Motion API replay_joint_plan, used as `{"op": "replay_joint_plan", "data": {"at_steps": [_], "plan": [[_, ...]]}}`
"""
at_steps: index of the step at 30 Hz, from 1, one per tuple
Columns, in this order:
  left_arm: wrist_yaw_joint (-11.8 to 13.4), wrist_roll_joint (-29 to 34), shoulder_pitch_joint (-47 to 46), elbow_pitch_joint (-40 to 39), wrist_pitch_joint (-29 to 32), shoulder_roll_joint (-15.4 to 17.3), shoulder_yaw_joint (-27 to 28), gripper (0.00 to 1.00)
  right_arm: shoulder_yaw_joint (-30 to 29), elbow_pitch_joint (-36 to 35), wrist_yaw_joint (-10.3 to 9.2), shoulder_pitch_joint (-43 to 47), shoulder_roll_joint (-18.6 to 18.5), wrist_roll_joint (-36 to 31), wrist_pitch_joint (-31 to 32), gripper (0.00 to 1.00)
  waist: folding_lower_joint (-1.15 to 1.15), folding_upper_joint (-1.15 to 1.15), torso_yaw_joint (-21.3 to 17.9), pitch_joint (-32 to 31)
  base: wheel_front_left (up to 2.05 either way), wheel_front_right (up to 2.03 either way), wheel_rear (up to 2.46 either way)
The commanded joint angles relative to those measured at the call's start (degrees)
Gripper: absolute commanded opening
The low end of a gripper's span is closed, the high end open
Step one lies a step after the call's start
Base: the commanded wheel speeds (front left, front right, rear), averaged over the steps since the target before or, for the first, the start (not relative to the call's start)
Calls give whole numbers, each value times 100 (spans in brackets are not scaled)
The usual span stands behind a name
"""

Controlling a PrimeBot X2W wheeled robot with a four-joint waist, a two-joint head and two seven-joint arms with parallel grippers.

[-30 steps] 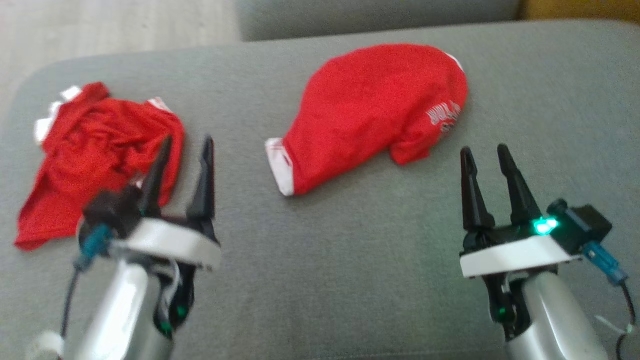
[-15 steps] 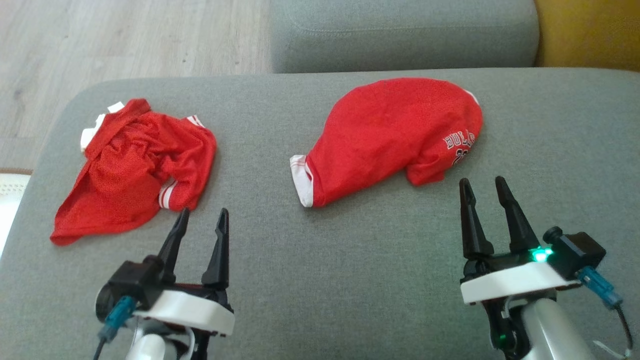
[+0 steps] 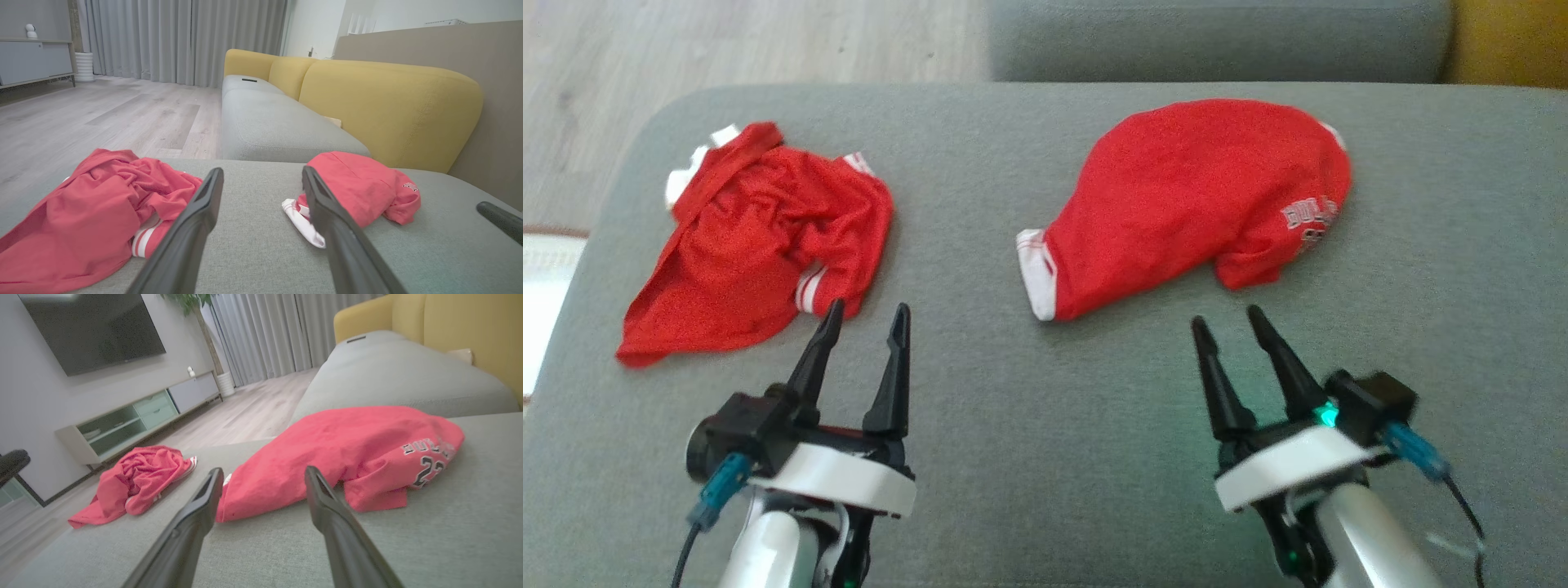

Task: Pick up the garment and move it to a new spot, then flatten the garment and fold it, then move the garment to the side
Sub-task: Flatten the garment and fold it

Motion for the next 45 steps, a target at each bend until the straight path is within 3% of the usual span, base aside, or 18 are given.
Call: {"op": "replay_joint_plan", "data": {"at_steps": [1, 8, 15, 29, 30, 31, 39, 45], "plan": [[-42, 30, -280, -144, -30, -10, 156, 100, 195, -86, -5, -396, -5, 26, 53, 100, 0, 0, 160, 121, 0, 0, 0], [62, -180, -447, -115, -30, -12, -21, 100, 691, 739, -5, -1062, -5, 524, 515, 100, 0, 0, 691, 390, 0, 0, 0], [126, -316, -502, -117, -30, -13, -138, 100, 777, 1744, -5, -1696, -5, 1181, 891, 100, 0, 0, 1124, 584, 0, 0, 0], [229, -540, -626, -207, -30, -13, -341, 100, 1080, 3376, -5, -2718, -5, 1572, 1008, 100, 0, 0, 1479, 901, 0, 0, 0], [234, -548, -637, -208, -30, -13, -342, 100, 1180, 3437, -5, -2763, -5, 1590, 1018, 87, 0, 0, 1482, 914, 0, 0, 0], [243, -553, -646, -207, -30, -13, -343, 100, 1278, 3480, -5, -2810, -5, 1579, 984, 0, 0, 0, 1480, 921, 0, 0, 0], [239, -520, -614, -178, -30, -14, -210, 100, 1483, 3873, -5, -3051, -5, 1195, 209, 0, 0, 0, 1096, 743, 0, 0, 0], [223, -555, -519, -183, -30, -14, -185, 100, 1330, 4152, -5, -3117, -220, 269, -59, 0, 0, 0, 621, 409, 0, 0, 0]]}}
